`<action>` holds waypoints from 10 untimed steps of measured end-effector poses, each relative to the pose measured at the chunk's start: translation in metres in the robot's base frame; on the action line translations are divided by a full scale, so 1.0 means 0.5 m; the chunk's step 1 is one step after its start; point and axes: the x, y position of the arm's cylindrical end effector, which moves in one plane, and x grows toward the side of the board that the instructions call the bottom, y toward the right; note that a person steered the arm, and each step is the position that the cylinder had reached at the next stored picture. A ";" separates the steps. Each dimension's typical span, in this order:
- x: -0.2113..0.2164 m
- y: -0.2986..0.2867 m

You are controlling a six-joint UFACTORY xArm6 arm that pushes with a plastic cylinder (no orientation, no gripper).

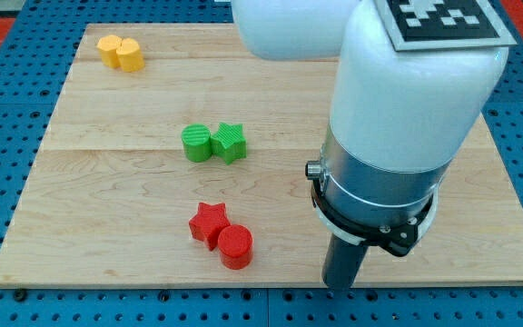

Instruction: Separate the blue cube and blue triangle

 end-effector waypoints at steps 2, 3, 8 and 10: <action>0.000 -0.001; 0.000 -0.003; 0.000 -0.010; 0.000 -0.015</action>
